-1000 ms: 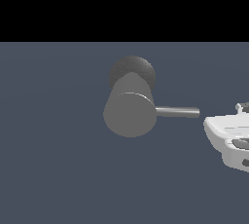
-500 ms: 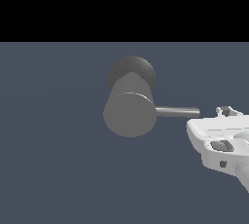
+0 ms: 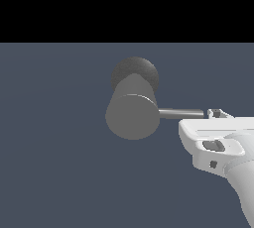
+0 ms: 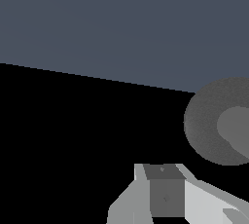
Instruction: Turn on the faucet by rotating a designated handle.
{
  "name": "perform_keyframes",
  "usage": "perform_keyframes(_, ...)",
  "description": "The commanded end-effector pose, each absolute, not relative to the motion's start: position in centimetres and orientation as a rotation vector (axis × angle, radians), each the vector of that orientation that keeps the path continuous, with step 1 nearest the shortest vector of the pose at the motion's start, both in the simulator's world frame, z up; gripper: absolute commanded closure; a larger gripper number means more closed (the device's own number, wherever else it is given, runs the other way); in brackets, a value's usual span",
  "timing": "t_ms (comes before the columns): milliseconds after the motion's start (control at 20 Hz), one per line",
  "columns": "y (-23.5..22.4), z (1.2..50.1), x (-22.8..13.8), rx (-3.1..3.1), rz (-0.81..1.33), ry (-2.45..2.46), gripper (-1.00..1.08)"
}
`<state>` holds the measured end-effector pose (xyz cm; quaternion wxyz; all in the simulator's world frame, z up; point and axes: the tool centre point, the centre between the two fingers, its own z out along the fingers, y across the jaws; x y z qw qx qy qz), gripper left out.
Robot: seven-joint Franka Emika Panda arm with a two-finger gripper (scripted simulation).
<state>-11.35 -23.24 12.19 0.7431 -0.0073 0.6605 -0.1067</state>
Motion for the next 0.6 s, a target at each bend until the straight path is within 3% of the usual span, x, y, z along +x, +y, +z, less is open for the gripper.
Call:
perform_keyframes(0, -22.5, 12.0, -11.4, 0.002, -0.202, 1.451, 1.08)
perform_keyframes(550, -19.3, 9.1, -11.7, 0.046, -0.103, 1.523, 1.08)
